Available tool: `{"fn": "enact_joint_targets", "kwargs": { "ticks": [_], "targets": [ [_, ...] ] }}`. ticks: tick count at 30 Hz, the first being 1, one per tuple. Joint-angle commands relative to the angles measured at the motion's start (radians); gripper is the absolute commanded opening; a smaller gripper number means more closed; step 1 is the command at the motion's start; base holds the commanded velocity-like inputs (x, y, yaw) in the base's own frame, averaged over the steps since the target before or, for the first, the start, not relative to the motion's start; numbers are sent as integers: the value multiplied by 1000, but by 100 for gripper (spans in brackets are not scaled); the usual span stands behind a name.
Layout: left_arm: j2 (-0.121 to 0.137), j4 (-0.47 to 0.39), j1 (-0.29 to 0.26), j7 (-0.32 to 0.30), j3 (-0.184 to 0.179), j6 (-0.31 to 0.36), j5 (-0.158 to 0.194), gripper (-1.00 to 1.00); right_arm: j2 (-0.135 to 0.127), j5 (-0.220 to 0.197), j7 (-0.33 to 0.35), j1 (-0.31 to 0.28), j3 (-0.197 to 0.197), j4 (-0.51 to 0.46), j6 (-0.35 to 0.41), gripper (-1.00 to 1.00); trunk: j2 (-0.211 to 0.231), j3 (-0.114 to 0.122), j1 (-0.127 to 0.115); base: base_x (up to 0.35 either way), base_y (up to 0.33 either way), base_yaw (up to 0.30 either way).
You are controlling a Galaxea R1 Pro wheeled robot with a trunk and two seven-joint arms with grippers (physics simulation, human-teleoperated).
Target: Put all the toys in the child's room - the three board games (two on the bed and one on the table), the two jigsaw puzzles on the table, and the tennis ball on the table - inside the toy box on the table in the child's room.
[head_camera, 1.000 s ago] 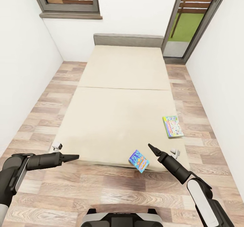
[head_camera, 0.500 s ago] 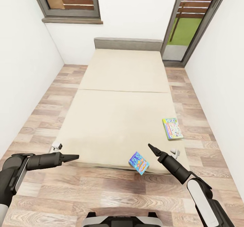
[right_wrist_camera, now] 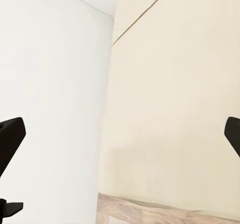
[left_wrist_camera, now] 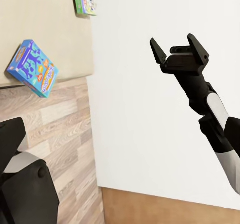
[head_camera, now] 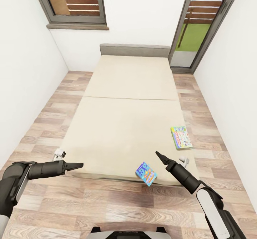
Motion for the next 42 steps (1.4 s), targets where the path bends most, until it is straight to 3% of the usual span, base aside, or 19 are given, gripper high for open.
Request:
{"fn": "enact_joint_targets", "kwargs": {
  "ticks": [1,42],
  "targets": [
    [0,0,0,-4,0,11,-1,100,0,-10,0,0,-1,0,9,100,-2,0,1,0,0,0],
    [0,0,0,-4,0,11,-1,100,6,-6,-1,0,-1,0,8,100,-2,68,1,0,0,0]
  ]
}}
